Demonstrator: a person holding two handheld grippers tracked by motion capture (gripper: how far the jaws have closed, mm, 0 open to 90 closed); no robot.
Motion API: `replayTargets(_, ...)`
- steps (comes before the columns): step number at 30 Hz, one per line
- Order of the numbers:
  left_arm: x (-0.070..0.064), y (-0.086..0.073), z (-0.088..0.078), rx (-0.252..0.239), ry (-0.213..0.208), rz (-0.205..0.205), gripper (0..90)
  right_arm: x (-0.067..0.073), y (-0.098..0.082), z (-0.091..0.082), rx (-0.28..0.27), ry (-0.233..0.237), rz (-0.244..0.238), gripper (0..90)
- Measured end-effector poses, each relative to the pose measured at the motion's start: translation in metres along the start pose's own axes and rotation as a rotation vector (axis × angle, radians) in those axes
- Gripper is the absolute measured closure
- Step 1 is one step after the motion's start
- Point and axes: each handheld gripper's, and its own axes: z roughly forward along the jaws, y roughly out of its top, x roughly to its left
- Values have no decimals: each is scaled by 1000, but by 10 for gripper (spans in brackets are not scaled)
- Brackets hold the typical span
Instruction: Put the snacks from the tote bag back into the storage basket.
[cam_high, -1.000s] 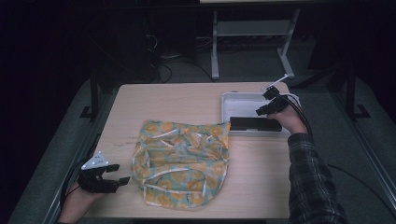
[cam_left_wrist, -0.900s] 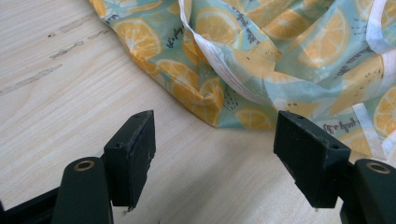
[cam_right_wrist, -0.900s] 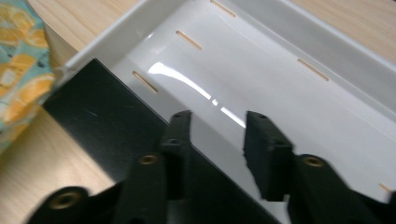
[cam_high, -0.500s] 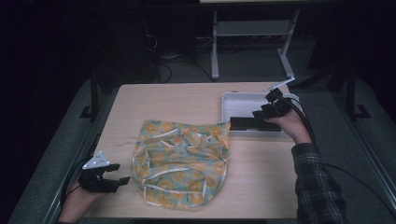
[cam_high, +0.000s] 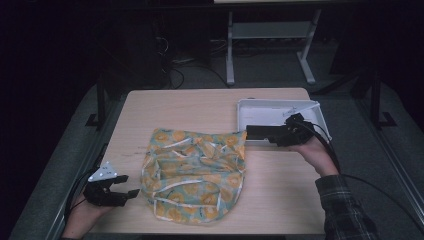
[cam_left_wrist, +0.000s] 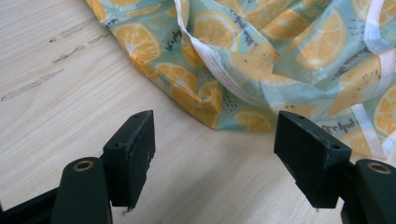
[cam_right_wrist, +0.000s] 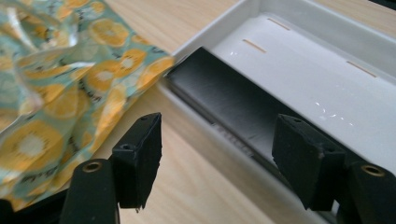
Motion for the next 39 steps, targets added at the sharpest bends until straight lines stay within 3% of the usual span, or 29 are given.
replayTargets(15,-2,1,-1,-11,-6,1,285,43,-40,-2,19,12,-67,225)
replayTargets(26,-3,1,-1,-10,-5,1,285,61,-64,-4,-33,-12,-104,204)
replayTargets(39,-3,2,-1,-1,-8,5,285,80,-93,-1,-12,-1,-117,176)
